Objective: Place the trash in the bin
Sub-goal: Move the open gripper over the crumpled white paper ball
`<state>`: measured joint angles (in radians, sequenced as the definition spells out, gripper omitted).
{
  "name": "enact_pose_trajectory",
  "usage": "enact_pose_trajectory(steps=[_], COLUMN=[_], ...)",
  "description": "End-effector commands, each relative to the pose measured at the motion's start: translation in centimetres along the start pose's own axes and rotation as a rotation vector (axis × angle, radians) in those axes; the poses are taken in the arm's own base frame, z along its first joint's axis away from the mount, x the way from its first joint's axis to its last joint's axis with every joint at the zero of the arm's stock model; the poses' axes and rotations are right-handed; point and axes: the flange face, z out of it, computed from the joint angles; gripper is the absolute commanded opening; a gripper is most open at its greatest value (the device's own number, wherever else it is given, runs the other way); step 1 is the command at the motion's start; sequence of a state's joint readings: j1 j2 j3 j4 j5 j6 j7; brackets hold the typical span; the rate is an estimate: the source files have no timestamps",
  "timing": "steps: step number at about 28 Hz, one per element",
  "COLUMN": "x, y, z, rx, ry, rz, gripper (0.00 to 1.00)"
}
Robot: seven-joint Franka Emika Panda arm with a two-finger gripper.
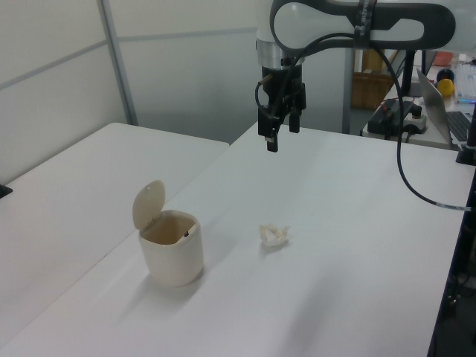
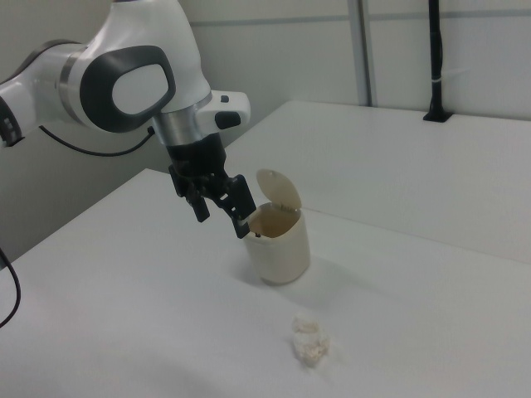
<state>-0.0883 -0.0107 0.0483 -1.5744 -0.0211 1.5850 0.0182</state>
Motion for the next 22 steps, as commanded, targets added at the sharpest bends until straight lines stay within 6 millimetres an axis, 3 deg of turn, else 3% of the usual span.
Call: enact_pose_trajectory(steps=[1, 5, 8, 14, 18, 20, 22], x=[-0.2, -0.1, 0.7, 1.6, 2.7, 3.9, 4.6], y=[-0.1, 0.0, 1.3, 1.5, 1.5, 1.5, 1.5], z=[0.2, 0.5, 1.9, 3.7, 5.6, 7.8, 8.8], rx=[0.057, 0.058, 0.06, 0.062, 0.059, 0.051, 0.051], ry=[-0.011, -0.017, -0.037, -0.049, -0.05, -0.052, -0.04], rz=[-0.01, -0.01, 0.015, 0.016, 0.017, 0.018, 0.019], gripper=[1.0, 1.0, 1.0, 1.0, 1.0, 1.0, 1.0])
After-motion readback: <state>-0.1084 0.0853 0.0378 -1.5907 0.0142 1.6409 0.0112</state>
